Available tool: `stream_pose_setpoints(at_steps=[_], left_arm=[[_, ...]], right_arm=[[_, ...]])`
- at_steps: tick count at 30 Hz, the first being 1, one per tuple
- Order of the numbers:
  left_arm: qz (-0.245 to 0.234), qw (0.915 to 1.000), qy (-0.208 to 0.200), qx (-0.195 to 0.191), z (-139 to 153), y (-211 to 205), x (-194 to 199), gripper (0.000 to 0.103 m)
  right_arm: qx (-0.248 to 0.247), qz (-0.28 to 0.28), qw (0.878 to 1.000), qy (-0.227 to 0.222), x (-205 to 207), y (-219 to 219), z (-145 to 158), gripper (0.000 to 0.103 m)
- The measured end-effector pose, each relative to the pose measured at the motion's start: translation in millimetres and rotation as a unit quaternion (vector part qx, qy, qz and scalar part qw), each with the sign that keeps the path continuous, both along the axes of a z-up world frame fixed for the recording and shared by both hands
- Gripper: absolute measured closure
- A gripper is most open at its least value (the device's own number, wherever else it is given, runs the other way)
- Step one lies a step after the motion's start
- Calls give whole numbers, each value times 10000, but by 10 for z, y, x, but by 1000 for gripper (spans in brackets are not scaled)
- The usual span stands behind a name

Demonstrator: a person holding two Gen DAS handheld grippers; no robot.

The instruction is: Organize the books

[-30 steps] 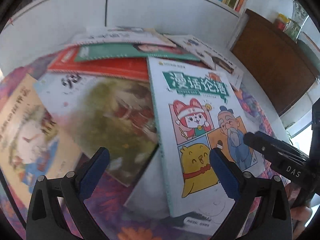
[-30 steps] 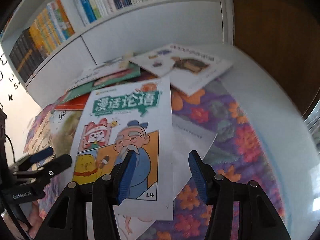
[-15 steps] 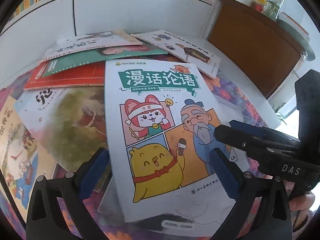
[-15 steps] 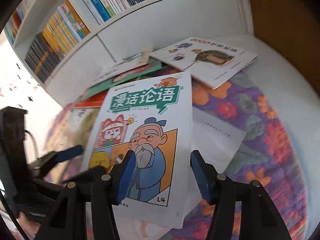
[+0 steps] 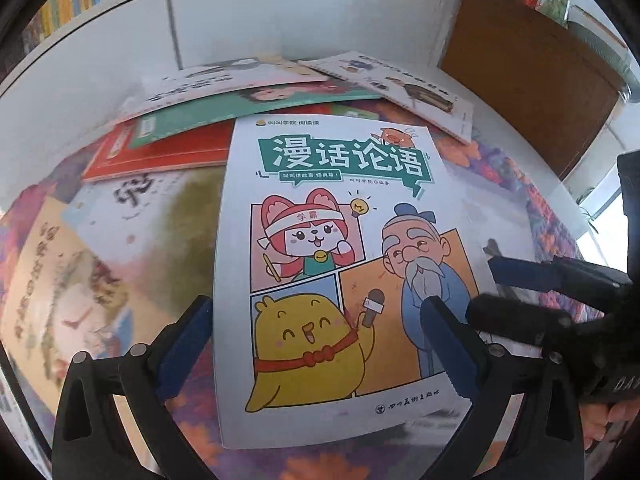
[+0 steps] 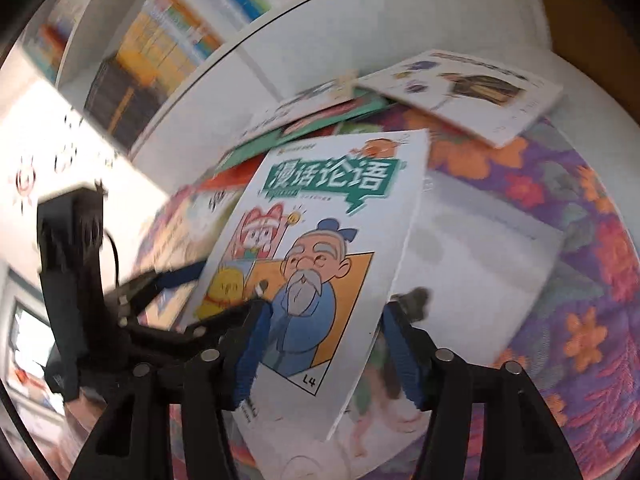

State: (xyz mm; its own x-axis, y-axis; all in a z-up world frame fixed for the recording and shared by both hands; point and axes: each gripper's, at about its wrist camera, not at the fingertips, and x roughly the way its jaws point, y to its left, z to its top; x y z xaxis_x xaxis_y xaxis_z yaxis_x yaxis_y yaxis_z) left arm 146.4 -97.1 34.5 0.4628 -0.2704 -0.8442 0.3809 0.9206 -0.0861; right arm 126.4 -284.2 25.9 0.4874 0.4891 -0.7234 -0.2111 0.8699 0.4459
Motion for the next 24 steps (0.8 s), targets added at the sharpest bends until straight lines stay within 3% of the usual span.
stream_pose_setpoints(at_steps=[6,14,18,21,23,24], left_arm=[[193,9997,77,-127,91,452,-156,2],[615,9975,330,-129,15,1110,-568,2],[351,9966,621,-406,-70,1284,-850,2],[133,9957,758,-507,-121,1338,-945,4],[133,9958,773,-481,-155,1383,-940,10],[114,9963,723,-450,-148,1383,-945,15]], right_arm=[[191,410,9989,92,-68,282,-17,43],[120,1260,9915,299,-374,1013,-18,43],[125,1067,9928,532,-636,1126,-54,43],[224,1172,9895,811,-832,1112,-119,50],[424,912,9905,934,-854,972,-195,69],[517,891,9897,995,-808,902,-221,71]])
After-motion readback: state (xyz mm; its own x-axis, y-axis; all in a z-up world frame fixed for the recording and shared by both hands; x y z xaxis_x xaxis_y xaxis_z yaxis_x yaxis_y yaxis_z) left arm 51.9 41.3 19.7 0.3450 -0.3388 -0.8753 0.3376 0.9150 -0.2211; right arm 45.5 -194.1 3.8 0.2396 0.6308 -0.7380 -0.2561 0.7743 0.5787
